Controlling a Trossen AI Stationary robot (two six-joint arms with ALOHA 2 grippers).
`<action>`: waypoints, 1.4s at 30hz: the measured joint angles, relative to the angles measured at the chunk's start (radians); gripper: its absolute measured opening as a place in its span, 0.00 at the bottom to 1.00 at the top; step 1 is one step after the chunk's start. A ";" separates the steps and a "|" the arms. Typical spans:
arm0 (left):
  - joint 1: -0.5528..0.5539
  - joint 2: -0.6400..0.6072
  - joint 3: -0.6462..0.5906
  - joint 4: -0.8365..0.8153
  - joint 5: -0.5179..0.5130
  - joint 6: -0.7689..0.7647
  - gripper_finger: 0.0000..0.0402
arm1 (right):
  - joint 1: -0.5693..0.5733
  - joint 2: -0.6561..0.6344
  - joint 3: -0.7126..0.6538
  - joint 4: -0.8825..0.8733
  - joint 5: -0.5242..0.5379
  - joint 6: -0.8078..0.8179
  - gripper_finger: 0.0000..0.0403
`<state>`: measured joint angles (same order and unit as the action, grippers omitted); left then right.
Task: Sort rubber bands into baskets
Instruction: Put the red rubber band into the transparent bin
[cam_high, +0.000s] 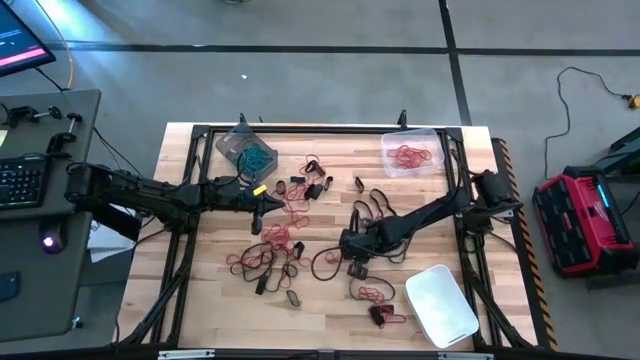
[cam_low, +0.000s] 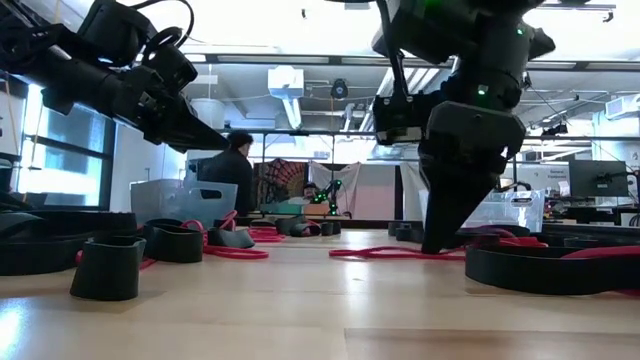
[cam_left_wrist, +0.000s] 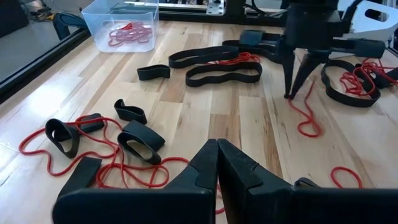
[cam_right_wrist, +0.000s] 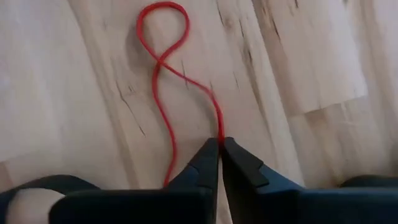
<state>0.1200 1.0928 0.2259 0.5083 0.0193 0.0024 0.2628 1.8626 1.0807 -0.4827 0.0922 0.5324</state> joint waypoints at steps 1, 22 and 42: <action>0.000 0.000 0.000 0.000 0.000 0.000 0.00 | 0.000 0.002 0.022 -0.042 0.014 -0.015 0.02; -0.003 0.000 0.000 0.004 0.000 0.000 0.00 | 0.008 0.000 0.509 -0.649 0.418 -0.142 0.00; -0.003 0.000 0.000 0.004 0.000 0.001 0.00 | -0.022 -0.002 0.118 -0.206 0.029 -0.398 0.21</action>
<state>0.1169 1.0929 0.2256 0.5125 0.0193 0.0032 0.2403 1.8610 1.1983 -0.6887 0.1208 0.1349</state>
